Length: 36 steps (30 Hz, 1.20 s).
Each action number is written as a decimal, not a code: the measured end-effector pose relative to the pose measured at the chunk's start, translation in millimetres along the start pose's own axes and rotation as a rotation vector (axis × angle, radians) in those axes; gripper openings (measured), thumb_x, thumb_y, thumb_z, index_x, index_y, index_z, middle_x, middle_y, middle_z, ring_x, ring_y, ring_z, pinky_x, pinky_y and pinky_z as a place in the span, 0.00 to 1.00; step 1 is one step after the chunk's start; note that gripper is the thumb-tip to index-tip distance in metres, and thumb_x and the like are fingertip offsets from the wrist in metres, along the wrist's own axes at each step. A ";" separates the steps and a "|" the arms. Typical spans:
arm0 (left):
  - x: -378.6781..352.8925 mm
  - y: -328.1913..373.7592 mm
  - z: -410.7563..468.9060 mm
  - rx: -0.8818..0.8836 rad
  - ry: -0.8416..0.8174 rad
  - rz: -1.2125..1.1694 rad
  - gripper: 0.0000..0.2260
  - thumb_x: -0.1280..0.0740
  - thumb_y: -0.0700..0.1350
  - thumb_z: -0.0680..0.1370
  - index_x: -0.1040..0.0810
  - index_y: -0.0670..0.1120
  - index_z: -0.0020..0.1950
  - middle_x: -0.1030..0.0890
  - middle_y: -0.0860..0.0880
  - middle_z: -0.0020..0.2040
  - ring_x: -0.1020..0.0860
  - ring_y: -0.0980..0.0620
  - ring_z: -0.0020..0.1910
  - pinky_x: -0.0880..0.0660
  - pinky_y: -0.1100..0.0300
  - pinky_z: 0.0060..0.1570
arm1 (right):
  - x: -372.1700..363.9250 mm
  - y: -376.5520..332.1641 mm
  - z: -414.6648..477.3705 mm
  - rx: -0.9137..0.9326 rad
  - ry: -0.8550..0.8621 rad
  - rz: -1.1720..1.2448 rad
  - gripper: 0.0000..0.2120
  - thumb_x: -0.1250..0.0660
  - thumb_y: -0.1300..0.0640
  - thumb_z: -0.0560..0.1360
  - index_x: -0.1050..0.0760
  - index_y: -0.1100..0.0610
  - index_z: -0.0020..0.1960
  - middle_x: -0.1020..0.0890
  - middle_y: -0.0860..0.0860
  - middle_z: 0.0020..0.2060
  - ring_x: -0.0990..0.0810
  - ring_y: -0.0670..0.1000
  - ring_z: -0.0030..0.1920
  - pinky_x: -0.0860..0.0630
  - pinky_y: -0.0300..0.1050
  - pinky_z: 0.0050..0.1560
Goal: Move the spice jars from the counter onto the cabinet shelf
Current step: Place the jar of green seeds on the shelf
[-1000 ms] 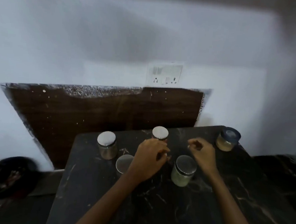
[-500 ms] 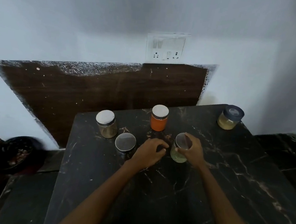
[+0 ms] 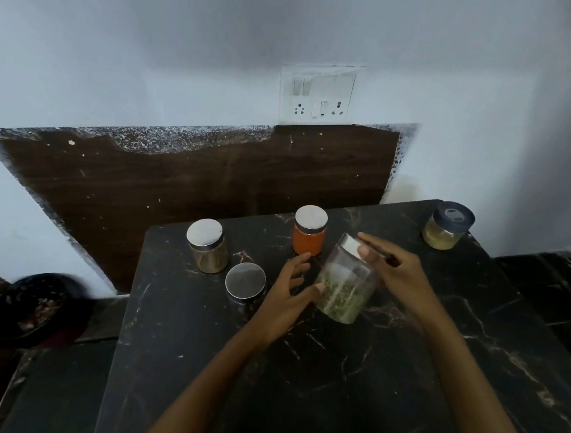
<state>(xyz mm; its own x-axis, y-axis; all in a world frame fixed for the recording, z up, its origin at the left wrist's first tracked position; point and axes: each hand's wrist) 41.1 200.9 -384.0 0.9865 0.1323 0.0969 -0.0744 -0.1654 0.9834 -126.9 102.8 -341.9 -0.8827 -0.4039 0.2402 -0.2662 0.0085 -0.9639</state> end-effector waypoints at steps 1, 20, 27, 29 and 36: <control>-0.1 3.1 -4.5 -0.001 -0.021 -0.044 0.26 0.34 0.50 0.76 0.41 0.57 0.71 0.34 0.49 0.71 0.32 0.48 0.68 0.31 0.47 0.66 | 0.2 -8.2 -4.4 0.001 0.000 0.008 0.23 0.33 0.45 0.68 0.25 0.48 0.62 0.23 0.50 0.60 0.23 0.52 0.58 0.23 0.50 0.56; -20.9 13.2 -37.4 0.044 -0.082 -0.301 0.32 0.26 0.57 0.61 0.36 0.62 0.62 0.25 0.50 0.62 0.22 0.51 0.59 0.23 0.53 0.57 | -5.5 -45.3 -22.2 -0.059 -0.041 -0.015 0.17 0.44 0.38 0.74 0.23 0.46 0.54 0.19 0.49 0.51 0.22 0.47 0.52 0.29 0.40 0.46; -14.0 17.6 -36.8 0.095 -0.084 -0.426 0.38 0.28 0.58 0.63 0.37 0.53 0.70 0.23 0.46 0.62 0.20 0.46 0.56 0.23 0.51 0.56 | -3.0 -46.0 -23.1 -0.115 -0.038 0.097 0.17 0.49 0.43 0.79 0.23 0.46 0.50 0.18 0.53 0.51 0.21 0.52 0.53 0.26 0.51 0.56; -12.1 21.3 -36.4 0.118 -0.083 -0.502 0.34 0.29 0.56 0.66 0.37 0.51 0.70 0.22 0.44 0.61 0.19 0.44 0.55 0.24 0.49 0.57 | -3.7 -44.4 -23.3 -0.081 -0.030 0.154 0.16 0.49 0.46 0.80 0.22 0.47 0.52 0.18 0.54 0.52 0.20 0.53 0.52 0.26 0.51 0.55; -9.5 30.5 -39.1 0.174 -0.175 -0.658 0.38 0.27 0.60 0.65 0.36 0.49 0.70 0.23 0.39 0.63 0.22 0.38 0.58 0.22 0.50 0.53 | -10.4 -42.2 -21.2 -0.009 -0.171 0.538 0.21 0.46 0.47 0.75 0.28 0.52 0.64 0.20 0.52 0.59 0.21 0.52 0.59 0.24 0.49 0.55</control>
<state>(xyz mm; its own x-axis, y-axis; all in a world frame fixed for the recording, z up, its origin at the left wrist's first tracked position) 23.8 232.8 -349.0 0.8288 0.1017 -0.5502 0.5559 -0.2613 0.7891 -114.7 126.0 -301.3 -0.8201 -0.4827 -0.3071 0.1997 0.2616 -0.9443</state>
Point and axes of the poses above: each hand's wrist, its own z-axis towards the middle knuckle, its own x-axis out of the back of the hand, y = z × x
